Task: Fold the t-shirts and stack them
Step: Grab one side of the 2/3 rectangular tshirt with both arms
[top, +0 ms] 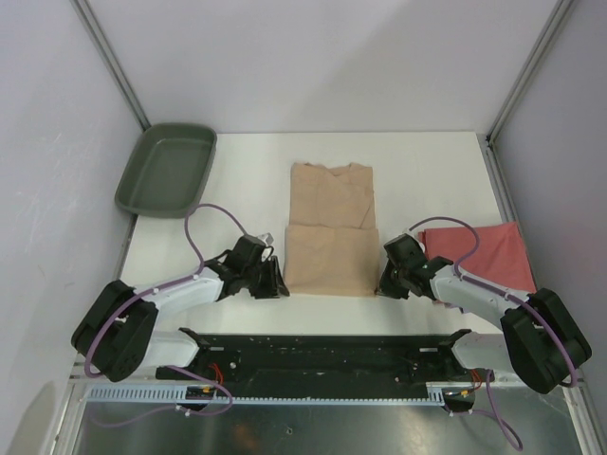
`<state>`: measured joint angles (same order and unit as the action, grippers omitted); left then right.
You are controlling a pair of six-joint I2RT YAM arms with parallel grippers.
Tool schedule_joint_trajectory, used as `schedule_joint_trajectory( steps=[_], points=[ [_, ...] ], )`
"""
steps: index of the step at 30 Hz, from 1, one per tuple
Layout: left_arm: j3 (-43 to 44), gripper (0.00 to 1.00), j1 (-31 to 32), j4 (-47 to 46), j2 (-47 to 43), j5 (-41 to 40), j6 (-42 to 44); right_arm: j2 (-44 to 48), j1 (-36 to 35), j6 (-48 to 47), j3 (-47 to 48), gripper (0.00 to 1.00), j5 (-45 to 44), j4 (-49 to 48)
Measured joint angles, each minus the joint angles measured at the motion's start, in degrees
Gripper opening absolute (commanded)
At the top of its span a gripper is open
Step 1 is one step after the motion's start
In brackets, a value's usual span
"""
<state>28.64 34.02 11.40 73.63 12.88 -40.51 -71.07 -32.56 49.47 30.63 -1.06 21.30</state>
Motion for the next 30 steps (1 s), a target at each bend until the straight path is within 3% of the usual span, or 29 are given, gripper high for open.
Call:
schedule_joint_trajectory(
  steps=[19, 23, 28, 30],
  points=[
    [0.02, 0.35, -0.04, -4.66, 2.16, 0.39, -0.04, -0.09, -0.11, -0.02, 0.00, 0.00, 0.02, -0.04],
    [0.02, 0.26, -0.04, -4.98, 2.47, 0.52, -0.09, -0.09, -0.11, -0.02, 0.00, 0.00, 0.02, -0.04],
    [0.02, 0.04, -0.07, -4.83, 2.49, 0.59, -0.04, -0.07, -0.11, -0.02, 0.00, 0.00, 0.04, -0.02],
    [0.02, 0.01, -0.07, -4.83, 2.49, 0.72, -0.17, 0.02, -0.11, -0.02, 0.00, 0.00, 0.07, -0.02]
  ],
)
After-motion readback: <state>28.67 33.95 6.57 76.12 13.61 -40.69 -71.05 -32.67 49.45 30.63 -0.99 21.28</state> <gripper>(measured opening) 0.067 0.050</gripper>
